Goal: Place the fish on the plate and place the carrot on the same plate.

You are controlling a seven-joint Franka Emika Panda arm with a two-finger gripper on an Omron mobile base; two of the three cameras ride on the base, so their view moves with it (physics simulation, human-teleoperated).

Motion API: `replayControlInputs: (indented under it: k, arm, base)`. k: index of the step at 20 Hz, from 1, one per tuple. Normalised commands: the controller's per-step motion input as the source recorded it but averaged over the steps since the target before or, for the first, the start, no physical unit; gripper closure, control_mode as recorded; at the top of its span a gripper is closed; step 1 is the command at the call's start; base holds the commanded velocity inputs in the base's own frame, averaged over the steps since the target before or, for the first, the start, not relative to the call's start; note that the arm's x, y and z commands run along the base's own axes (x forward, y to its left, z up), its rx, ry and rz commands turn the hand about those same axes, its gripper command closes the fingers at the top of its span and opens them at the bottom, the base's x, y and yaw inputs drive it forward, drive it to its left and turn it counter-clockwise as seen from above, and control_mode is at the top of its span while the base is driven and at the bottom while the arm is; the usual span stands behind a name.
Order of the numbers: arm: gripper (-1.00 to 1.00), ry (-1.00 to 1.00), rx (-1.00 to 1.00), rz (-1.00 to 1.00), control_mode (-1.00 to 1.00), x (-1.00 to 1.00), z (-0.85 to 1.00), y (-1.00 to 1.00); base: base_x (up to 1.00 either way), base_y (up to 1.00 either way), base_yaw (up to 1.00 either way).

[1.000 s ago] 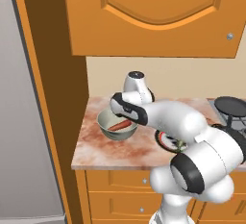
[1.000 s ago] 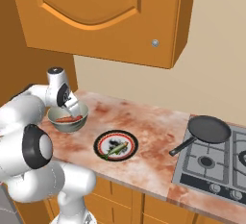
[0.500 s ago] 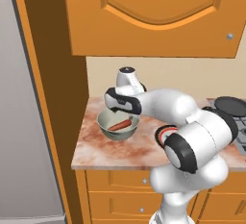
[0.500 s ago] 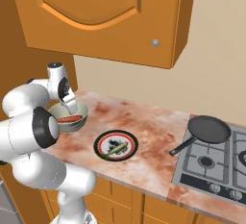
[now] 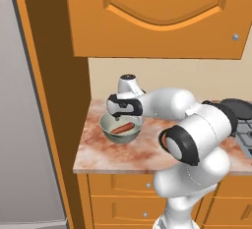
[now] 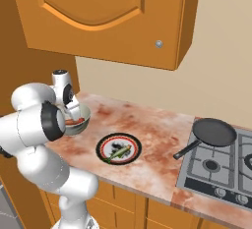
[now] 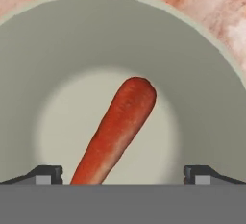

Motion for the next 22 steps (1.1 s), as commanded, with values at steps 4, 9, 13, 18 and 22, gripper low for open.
replayControlInputs:
  k: [4, 9, 13, 18, 22]
  arm:
    - [-1.0, 0.0, 0.0, 0.0, -1.0, 0.1, -0.3, 0.0]
    - [-1.0, 0.0, 0.0, 0.0, -1.0, 0.28, -0.09, 0.0]
    - [-1.0, 0.0, 0.0, -0.01, -1.0, 0.33, 0.0, 0.0]
    - [-1.0, 0.0, 0.0, -0.04, -1.0, 0.02, -0.04, 0.0]
    - [-1.0, 0.01, 0.0, -0.02, -1.0, -0.05, -0.15, 0.0]
  base:
    - [0.0, 0.0, 0.0]
    - [0.0, 0.0, 0.0]
    - [0.0, 0.0, 0.0]
    - [0.0, 0.0, 0.0]
    - [0.0, 0.0, 0.0]
